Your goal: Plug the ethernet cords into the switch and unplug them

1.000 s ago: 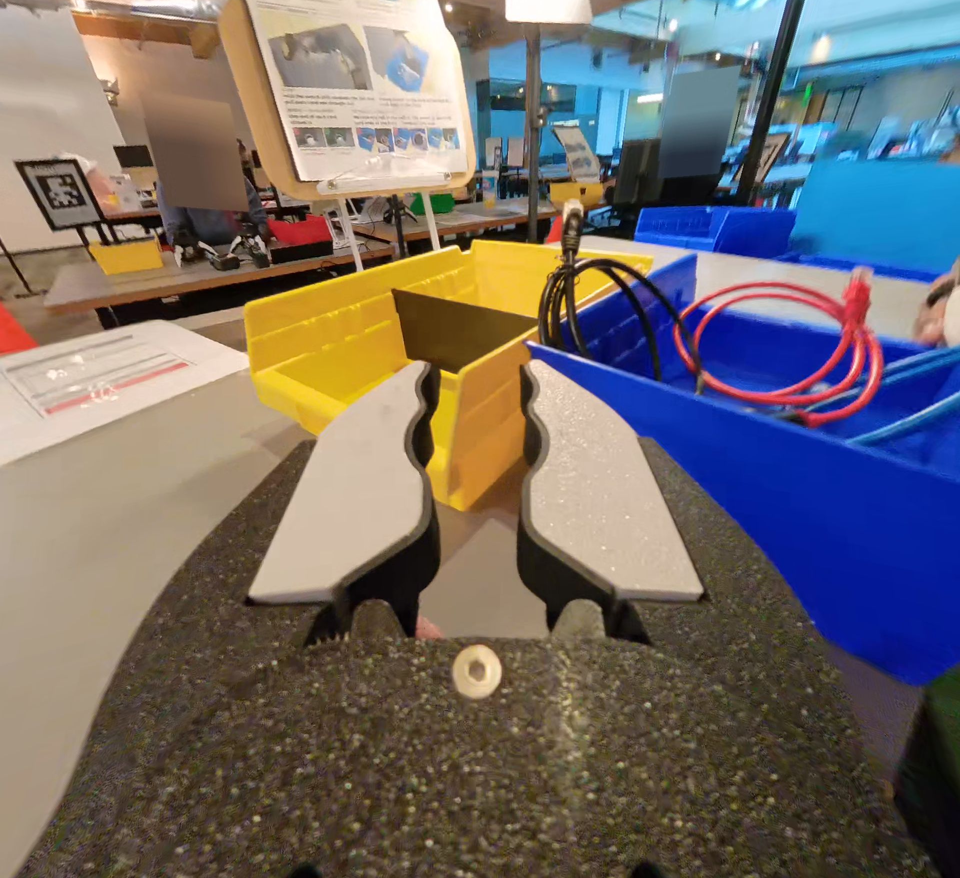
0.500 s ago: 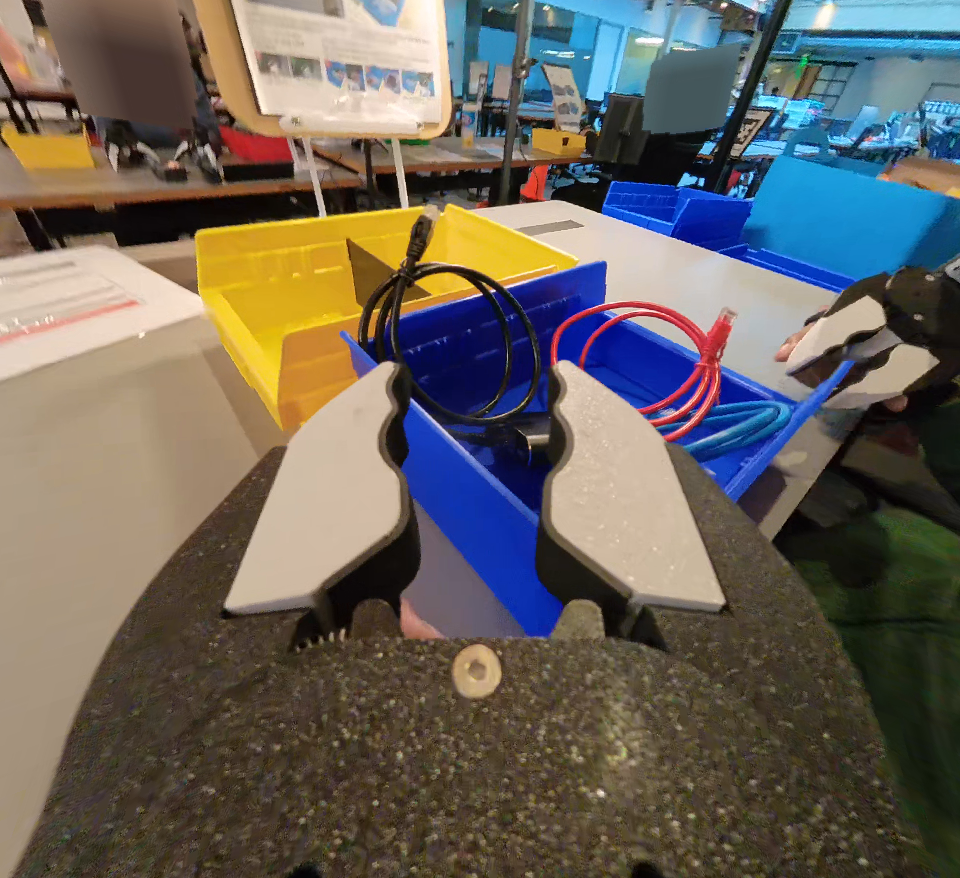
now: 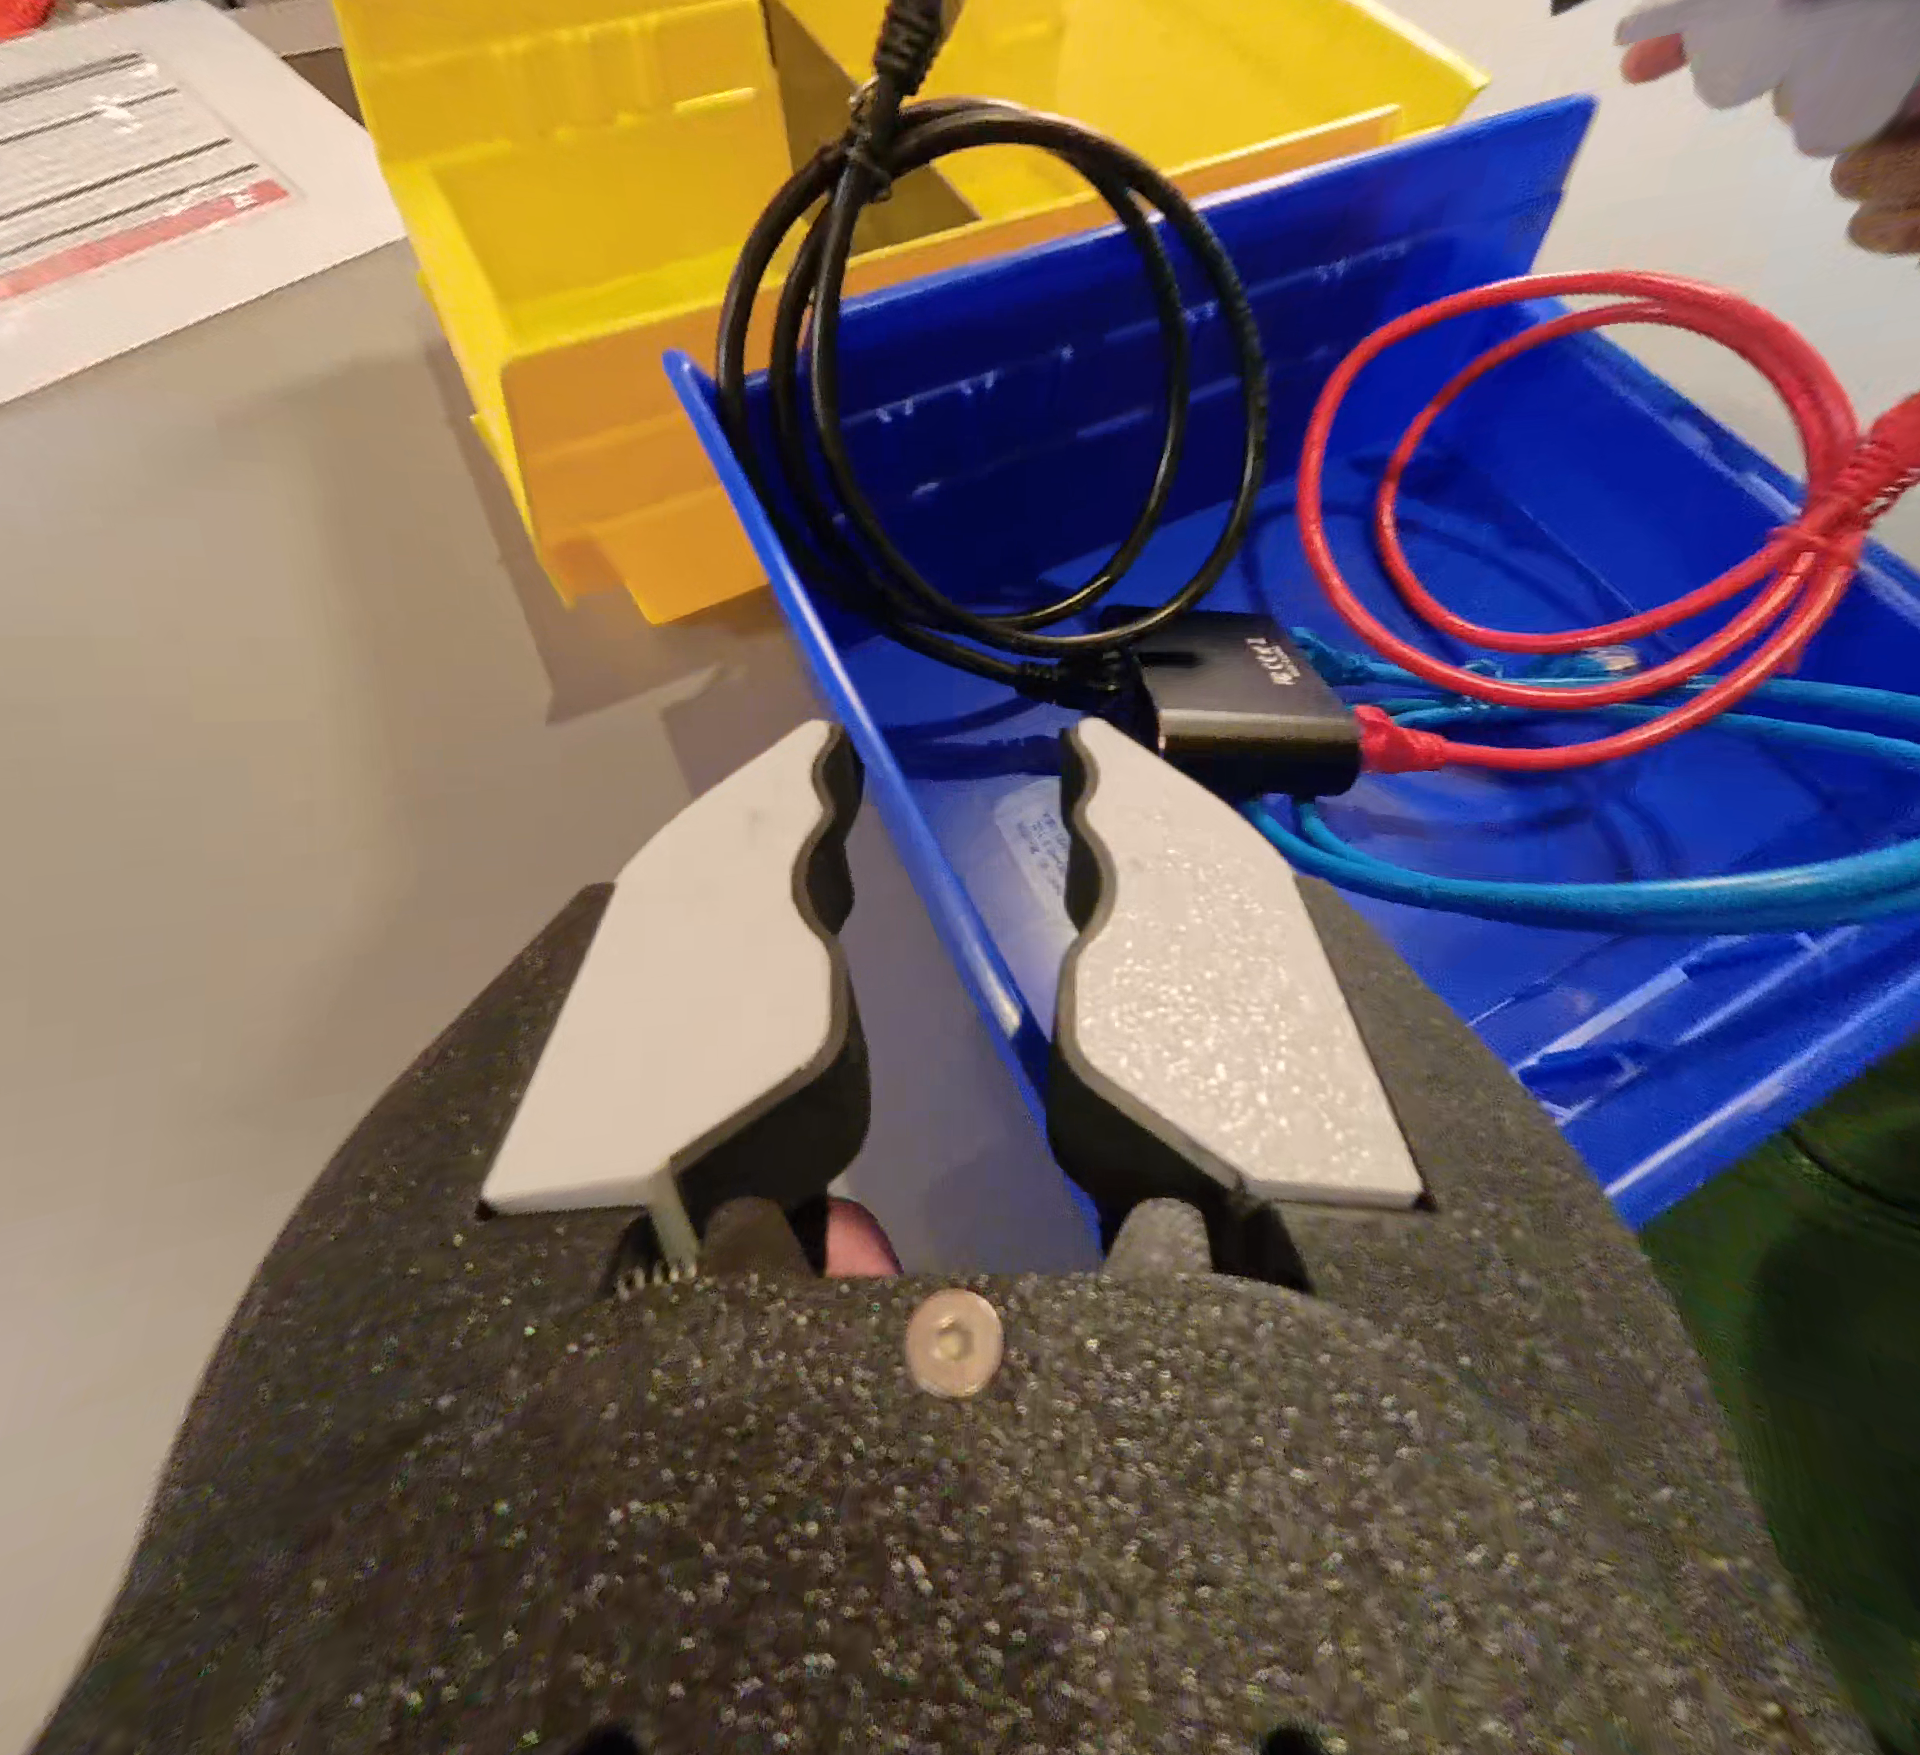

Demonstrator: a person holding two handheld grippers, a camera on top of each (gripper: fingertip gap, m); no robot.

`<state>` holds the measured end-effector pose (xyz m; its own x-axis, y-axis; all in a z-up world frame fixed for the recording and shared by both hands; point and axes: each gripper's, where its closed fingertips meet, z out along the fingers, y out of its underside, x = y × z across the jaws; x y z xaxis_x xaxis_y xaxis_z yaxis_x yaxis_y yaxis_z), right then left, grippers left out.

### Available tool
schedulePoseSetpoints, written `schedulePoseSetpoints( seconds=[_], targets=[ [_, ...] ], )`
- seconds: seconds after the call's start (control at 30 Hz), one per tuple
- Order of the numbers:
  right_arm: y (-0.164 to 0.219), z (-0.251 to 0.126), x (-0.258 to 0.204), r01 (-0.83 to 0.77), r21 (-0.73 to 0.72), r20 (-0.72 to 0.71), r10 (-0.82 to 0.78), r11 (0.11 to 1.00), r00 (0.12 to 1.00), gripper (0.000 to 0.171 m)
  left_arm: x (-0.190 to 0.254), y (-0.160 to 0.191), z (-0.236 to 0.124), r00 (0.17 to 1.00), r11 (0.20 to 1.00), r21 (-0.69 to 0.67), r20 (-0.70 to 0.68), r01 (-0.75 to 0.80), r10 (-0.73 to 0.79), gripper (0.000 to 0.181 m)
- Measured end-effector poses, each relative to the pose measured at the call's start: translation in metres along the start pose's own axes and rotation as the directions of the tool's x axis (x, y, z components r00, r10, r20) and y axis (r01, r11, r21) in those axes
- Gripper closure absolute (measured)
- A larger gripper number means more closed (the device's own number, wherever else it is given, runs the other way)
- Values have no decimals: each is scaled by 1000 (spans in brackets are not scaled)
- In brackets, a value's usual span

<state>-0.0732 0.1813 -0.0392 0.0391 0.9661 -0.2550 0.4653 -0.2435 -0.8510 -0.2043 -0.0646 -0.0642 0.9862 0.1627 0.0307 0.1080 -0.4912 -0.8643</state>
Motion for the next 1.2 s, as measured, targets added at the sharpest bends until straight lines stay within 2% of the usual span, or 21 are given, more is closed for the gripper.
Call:
schedulePoseSetpoints(
  seconds=[0.03,0.17,0.23,0.3,0.37,0.5,0.7,0.93,1.07,1.2],
  targets=[
    [-2,11,4,-15,-29,-5,15,999,1000,112,-2,1,0,1000,1000,-8,18,-4,4,147],
    [-18,38,6,-73,-60,20,75,996,997,110,-18,4,-5,995,1000,-18,95,-12,14,164],
    [-17,49,13,-60,-107,-27,58,992,998,113,-30,6,-8,990,1000,-10,141,-7,8,173],
    [-10,58,29,-12,-168,-120,-9,986,993,126,-40,7,-12,988,1000,9,157,-3,2,174],
    [-12,63,25,-34,-152,-69,23,988,997,147,-46,9,-17,989,999,31,147,21,-26,174],
    [-9,50,33,-21,-127,-71,12,992,997,153,-67,16,-31,978,997,53,199,48,-58,174],
    [8,-24,87,74,-98,-260,-98,992,961,146,-90,28,-53,968,993,88,230,83,-101,174],
    [41,-138,160,89,-29,-450,-93,996,888,146,-104,28,-57,950,991,108,293,81,-110,172],
    [54,-202,189,115,15,-646,-78,993,759,147,-120,18,-52,896,983,171,424,65,-133,159],
    [63,-228,167,210,76,-723,-92,975,685,141,-126,-14,-82,780,952,289,617,-97,-108,146]
  ],
)
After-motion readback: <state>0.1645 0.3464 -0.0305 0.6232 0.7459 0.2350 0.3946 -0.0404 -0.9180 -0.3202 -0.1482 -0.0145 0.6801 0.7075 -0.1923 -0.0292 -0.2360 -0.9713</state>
